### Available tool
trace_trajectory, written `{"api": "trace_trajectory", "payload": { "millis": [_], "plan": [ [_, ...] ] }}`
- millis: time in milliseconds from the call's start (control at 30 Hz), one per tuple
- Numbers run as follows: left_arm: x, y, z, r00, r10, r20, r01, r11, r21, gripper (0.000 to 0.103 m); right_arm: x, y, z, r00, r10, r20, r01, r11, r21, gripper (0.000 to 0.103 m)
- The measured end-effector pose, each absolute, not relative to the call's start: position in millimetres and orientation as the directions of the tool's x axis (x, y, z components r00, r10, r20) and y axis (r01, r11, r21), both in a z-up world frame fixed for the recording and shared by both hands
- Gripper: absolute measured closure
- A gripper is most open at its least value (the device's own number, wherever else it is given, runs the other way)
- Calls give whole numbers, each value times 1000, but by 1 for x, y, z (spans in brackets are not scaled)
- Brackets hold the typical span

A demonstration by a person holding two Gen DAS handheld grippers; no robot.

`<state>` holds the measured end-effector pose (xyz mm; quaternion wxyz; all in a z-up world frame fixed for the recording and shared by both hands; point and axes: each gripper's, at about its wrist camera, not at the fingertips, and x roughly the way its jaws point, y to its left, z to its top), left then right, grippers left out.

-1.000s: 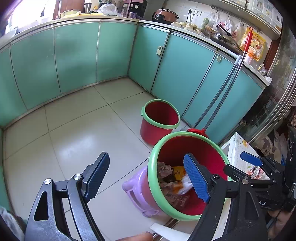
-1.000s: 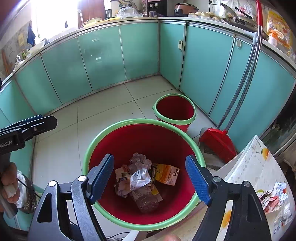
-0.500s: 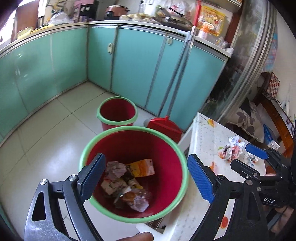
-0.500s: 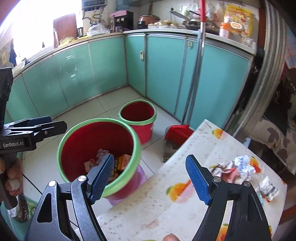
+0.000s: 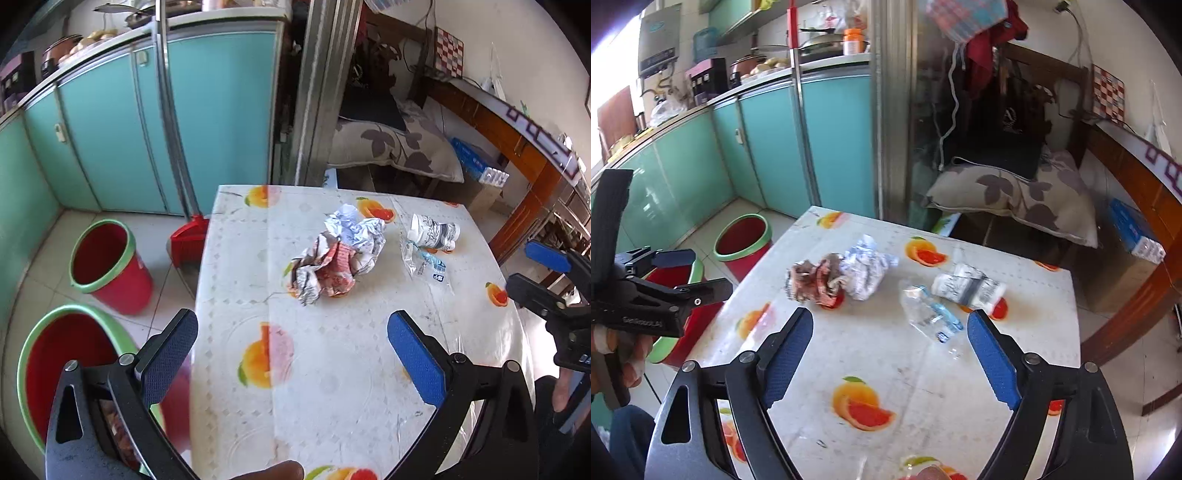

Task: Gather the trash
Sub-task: 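Return the left gripper to the table and grasp the crumpled brown-red paper, then lift the brown paper with the left gripper while the right gripper grasps the patterned paper cup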

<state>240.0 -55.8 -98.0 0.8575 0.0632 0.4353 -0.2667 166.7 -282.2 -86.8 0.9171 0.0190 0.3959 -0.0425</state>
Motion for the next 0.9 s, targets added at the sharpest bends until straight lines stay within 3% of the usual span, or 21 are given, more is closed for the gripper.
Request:
{"api": "trace_trajectory", "payload": {
  "millis": [233, 567, 600, 633, 900],
  "plan": [
    [266, -126, -134, 415, -353, -839, 568, 821, -64, 0, 143, -337, -92, 670, -126, -732, 179, 984, -5, 14],
    [296, -154, -177, 360, -243, -901, 573, 820, 8, 3, 145, -369, -101, 666, -151, -731, 216, 976, -5, 14],
    [297, -154, -179, 357, -238, -903, 571, 821, 10, 21, 147, -370, -102, 665, -148, -732, 214, 977, -3, 14],
    [297, -154, -182, 354, -223, -908, 568, 823, 19, 48, 151, -372, -105, 665, -147, -732, 212, 977, -3, 14],
    [284, -133, -173, 376, -233, -897, 543, 840, 10, 58, 201, -377, -122, 660, -118, -742, 128, 991, -43, 12]
  ]
}}
